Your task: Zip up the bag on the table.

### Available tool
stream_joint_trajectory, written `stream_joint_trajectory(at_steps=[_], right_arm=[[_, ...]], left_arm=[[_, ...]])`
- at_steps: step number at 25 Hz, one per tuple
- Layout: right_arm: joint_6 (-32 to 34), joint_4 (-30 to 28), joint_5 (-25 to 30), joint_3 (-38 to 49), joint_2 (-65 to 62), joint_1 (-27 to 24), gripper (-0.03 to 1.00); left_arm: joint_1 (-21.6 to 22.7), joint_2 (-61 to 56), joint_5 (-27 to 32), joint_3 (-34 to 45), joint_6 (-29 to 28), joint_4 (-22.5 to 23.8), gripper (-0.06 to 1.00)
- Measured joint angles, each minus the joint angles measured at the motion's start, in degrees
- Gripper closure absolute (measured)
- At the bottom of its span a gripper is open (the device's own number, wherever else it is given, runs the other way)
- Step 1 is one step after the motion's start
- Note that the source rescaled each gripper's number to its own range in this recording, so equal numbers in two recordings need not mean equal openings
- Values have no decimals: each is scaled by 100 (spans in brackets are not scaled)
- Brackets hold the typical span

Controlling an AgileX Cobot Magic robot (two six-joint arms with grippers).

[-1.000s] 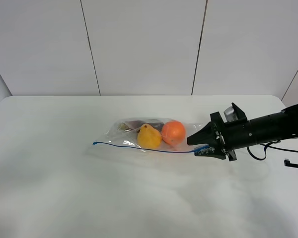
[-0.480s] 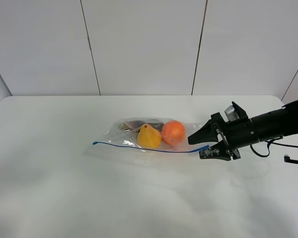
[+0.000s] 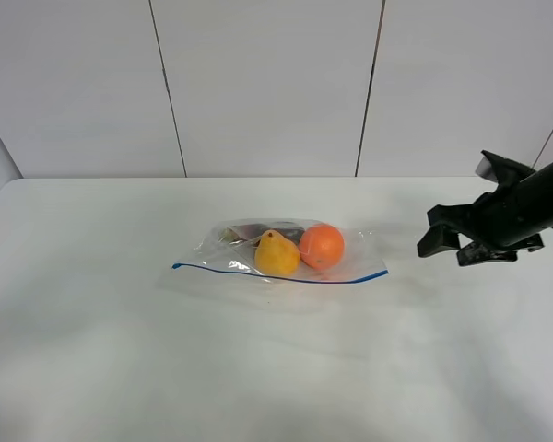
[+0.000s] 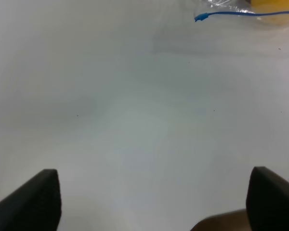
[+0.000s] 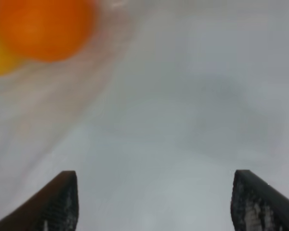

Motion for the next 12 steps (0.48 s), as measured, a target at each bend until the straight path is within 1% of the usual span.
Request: stream_joint_trajectory(at_steps=[3,5,8,12], right_arm=[[929,-986,-282,0,-234,-12,2],[1283,-1421,-392,0,-362,-12,2],[1448,-1787,-440,0,-529,-12,2],[1303,-1991,-440,0,-786,-12,2]], left_arm=[[0,0,0,0,0,0,8],[0,0,0,0,0,0,8],[0,0,0,0,0,0,8],[0,0,0,0,0,0,8]])
